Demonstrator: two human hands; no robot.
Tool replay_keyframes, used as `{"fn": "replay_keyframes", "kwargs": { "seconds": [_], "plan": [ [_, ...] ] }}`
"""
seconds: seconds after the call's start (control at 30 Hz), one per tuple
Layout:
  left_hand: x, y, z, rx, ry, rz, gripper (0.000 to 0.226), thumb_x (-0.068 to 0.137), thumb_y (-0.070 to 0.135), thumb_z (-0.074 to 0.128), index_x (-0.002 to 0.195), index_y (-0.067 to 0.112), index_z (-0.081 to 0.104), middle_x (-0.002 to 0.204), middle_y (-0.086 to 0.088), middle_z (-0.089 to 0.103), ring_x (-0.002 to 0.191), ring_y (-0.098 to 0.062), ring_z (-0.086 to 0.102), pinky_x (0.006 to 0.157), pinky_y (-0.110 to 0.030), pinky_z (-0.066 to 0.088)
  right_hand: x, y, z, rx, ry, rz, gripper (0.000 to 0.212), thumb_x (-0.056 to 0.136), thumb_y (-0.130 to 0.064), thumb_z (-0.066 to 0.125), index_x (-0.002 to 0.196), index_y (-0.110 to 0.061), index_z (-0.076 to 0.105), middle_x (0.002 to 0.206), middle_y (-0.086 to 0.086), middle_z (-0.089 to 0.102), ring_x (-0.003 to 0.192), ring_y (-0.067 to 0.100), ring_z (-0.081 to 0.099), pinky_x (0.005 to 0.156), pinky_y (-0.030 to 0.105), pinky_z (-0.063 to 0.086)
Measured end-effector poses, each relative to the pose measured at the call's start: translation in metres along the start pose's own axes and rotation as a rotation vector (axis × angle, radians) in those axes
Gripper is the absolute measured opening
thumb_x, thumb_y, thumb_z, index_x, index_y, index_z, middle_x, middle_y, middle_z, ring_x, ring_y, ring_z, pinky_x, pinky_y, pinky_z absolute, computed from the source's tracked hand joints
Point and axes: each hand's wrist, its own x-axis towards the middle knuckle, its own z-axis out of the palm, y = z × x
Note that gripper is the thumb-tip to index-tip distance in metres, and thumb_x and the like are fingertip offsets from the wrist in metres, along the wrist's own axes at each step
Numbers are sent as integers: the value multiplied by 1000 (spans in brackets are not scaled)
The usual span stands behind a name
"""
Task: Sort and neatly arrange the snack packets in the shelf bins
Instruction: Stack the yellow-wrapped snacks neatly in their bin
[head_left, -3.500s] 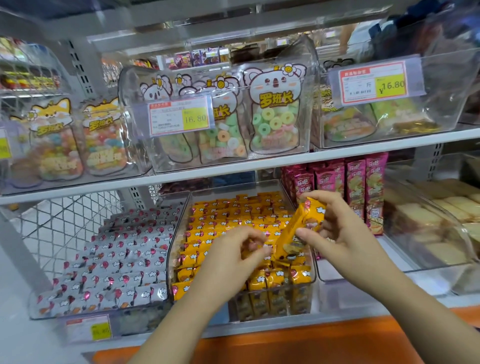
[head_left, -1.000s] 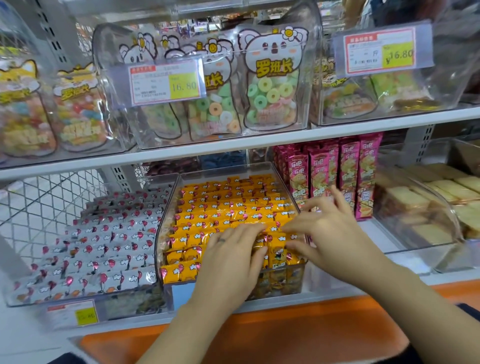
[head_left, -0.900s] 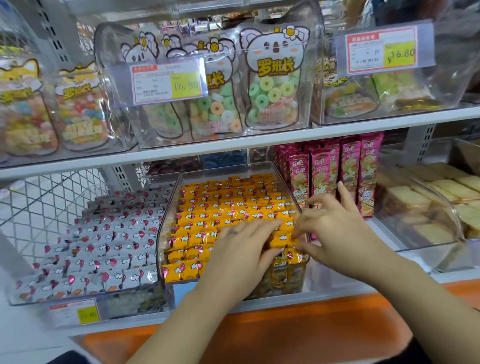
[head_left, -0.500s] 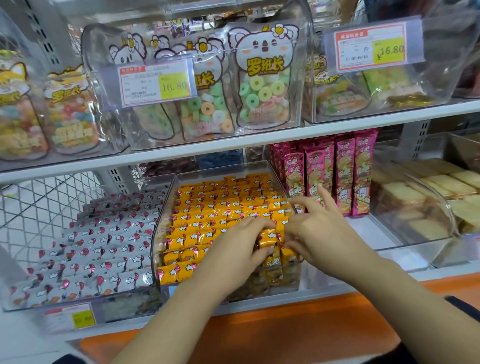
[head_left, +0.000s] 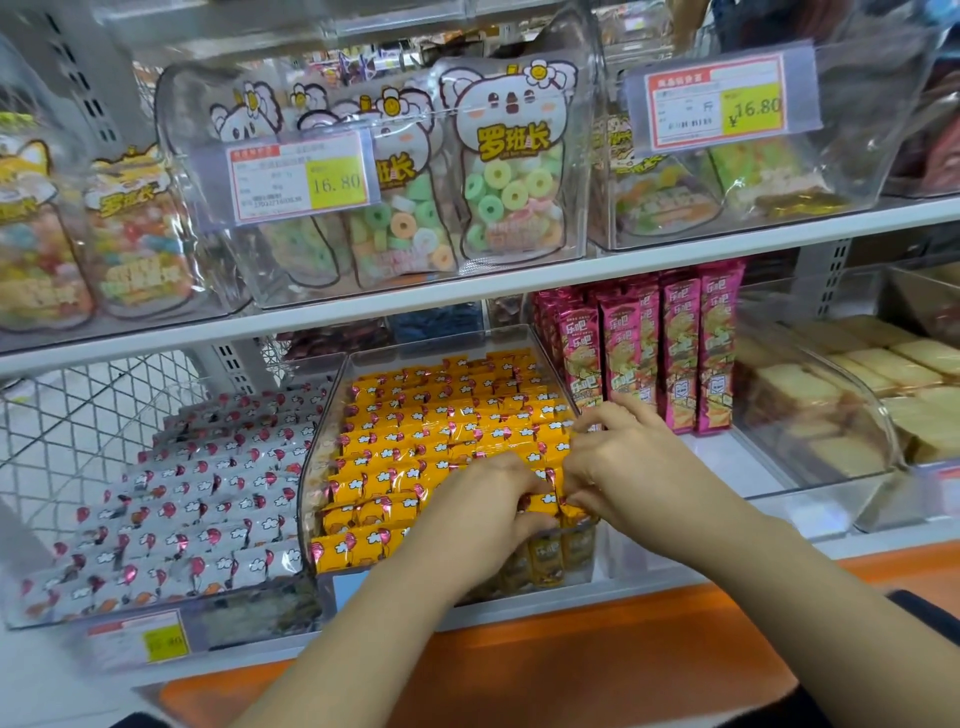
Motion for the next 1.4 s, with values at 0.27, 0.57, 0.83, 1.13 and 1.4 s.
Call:
{"fn": "replay_keyframes", "kwargs": {
  "seconds": [0.27, 0.57, 0.83, 1.13, 1.4],
  "plan": [
    [-1, 3, 5, 44, 78, -38, 31, 94, 34, 52, 125, 27, 56, 122, 6, 54, 113, -16, 48, 92, -33, 41, 4, -13, 8, -186, 8, 94, 36, 43, -14, 87, 38, -25, 53, 42, -7, 55, 89, 29, 67, 96, 65, 33],
    [1, 7, 6, 115, 139, -107, 24, 94, 36, 52, 117, 29, 56, 120, 8, 58, 112, -16, 48, 93, -35, 36, -1, -14, 9, -224, -73, 91, 32, 45, -21, 90, 41, -25, 59, 49, -6, 61, 101, 30, 65, 96, 64, 35],
    [-40, -19, 20, 246, 306, -71, 37, 92, 44, 40, 117, 31, 63, 119, 5, 62, 114, -21, 57, 101, -45, 37, -24, -41, 21, -92, 63, 75, 29, 82, -29, 56, 95, -10, 74, 95, 6, 73, 98, 28, 67, 87, 47, 52],
    [-47, -37, 22, 300, -32, -192, 58, 89, 66, -4, 143, 49, 5, 156, 6, 5, 144, -31, 9, 106, -71, 11, -19, -68, 21, -96, -321, 215, 63, 78, -50, 53, 114, 0, 65, 119, 19, 63, 109, 33, 62, 81, 41, 55],
    [-60, -43, -1, 276, 46, -120, 51, 97, 55, 16, 146, 42, 18, 159, 6, 3, 146, -20, 4, 112, -57, -4, 11, -74, -10, 73, -317, 303, 50, 96, -51, 30, 135, -22, 40, 134, 2, 50, 123, 24, 45, 92, 37, 42]
  ]
}}
